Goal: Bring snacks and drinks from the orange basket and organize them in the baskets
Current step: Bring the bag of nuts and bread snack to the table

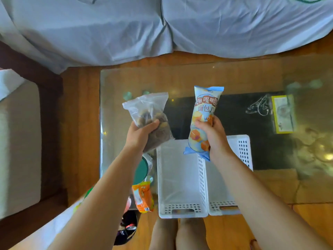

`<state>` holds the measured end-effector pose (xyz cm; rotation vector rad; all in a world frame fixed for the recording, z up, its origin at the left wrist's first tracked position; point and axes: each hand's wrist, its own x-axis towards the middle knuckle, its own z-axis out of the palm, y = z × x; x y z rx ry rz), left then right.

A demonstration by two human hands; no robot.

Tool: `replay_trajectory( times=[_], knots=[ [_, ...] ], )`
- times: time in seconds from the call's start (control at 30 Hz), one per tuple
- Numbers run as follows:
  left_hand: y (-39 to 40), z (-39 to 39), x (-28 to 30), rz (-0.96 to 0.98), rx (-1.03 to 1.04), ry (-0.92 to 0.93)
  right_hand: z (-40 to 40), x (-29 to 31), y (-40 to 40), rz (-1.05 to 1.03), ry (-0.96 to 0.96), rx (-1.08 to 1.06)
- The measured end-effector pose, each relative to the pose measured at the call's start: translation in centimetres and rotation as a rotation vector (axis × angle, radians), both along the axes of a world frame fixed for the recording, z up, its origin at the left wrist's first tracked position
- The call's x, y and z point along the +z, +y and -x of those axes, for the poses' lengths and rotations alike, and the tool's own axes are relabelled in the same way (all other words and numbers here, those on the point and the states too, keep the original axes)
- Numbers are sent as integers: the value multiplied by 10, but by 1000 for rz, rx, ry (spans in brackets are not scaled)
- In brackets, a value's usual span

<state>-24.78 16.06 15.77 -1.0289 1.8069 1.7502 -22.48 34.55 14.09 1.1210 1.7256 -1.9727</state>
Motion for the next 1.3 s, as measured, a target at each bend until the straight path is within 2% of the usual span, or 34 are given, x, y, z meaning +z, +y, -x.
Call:
replay_trajectory(
  times=[0.17,0.33,0.6,0.7,0.77,0.9,1.1,1.3],
  knots=[
    [-8,42,-65,120,-74,-12,44,-72,1,-85,1,56],
    [-15,58,-126,173,-247,-112,59,-125,0,-241,-4,286],
    [-10,62,-163,159,-273,-219,66,-161,-10,-330,-60,420],
    [-8,61,-172,377,-361,-251,67,-165,-10,-365,-80,466],
    [-8,62,-170,480,-425,-291,67,-165,-9,-381,-93,499],
    [-9,61,-164,366,-365,-318,65,-161,-5,-389,-93,529],
    [-8,50,-144,313,-312,-289,54,-143,1,-369,-100,506],
    [5,26,-90,266,-258,-216,12,-96,12,-303,-78,402]
  ],
)
